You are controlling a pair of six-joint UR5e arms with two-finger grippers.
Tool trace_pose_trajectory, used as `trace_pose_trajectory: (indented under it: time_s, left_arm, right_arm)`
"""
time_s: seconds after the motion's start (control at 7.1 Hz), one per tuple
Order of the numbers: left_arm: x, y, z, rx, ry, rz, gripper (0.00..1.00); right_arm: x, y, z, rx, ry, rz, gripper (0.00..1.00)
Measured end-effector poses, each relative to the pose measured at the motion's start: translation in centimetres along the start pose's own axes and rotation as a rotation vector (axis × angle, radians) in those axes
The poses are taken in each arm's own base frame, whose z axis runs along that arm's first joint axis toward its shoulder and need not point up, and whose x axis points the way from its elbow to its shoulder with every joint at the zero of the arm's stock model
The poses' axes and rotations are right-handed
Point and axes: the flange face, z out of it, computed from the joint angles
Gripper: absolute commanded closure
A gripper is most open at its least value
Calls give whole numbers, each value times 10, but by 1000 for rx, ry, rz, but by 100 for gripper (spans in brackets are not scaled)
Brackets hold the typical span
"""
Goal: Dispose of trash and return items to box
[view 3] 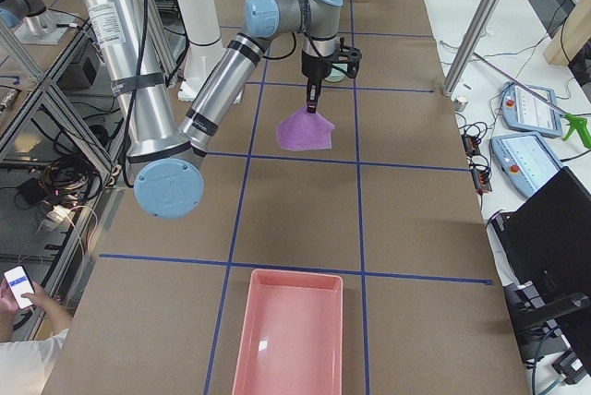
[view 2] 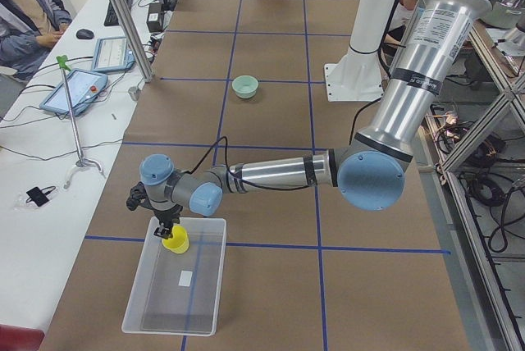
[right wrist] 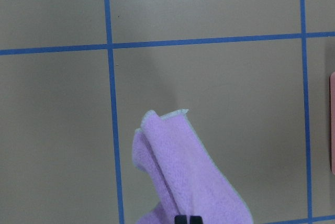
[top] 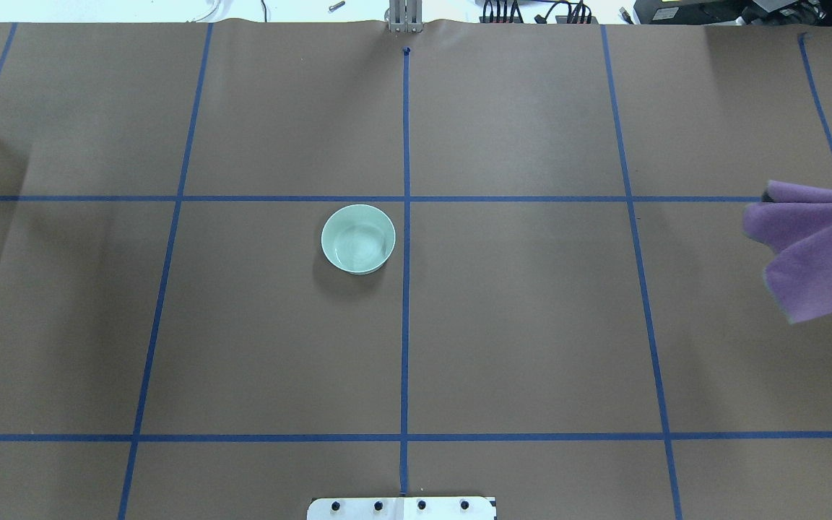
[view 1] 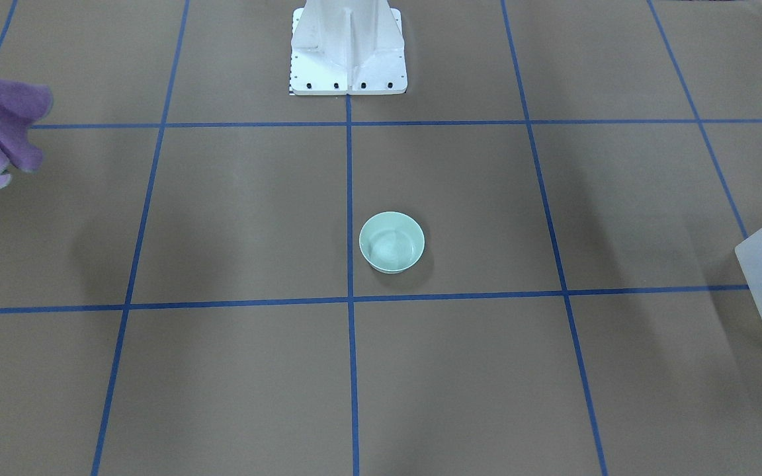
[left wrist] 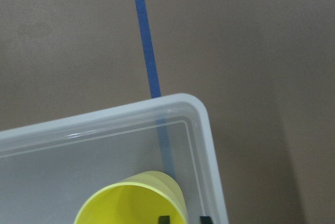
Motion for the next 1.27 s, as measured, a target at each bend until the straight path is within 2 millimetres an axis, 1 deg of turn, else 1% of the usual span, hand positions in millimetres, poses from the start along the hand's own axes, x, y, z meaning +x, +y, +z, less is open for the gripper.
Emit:
trace_pose_trajectory:
  time_s: [0.14, 0.28, 0.42, 0.56, 0.7, 0.85, 1.13, 1.27]
  left_arm:
    - [-15, -1, -18, 4, -8, 0, 2]
    - [-18, -5, -39, 5, -10, -11, 2]
    - [-4, -15, -69, -3, -6, -31, 2]
    - [22, -26, -103, -12, -4, -65, 2]
    - [57, -33, -125, -12, 1, -109, 2]
    - [89, -37, -133, -12, 10, -140, 2]
    - [131, -42, -139, -13, 33, -180, 2]
    - [169, -46, -138, -23, 58, -219, 2]
  right_arm:
    - [12, -1, -2, 1, 6, -4, 100]
    - [31, -1, -5, 1, 15, -13, 100]
    - [65, 0, -7, -7, 31, -37, 100]
    - [109, 3, -6, -28, 53, -73, 100]
    - [163, 1, 6, -73, 71, -104, 100]
    - [221, -10, 25, -118, 71, -128, 100]
    - [348, -41, 67, -117, 73, -175, 100]
    - [410, -48, 93, -101, 80, -203, 100]
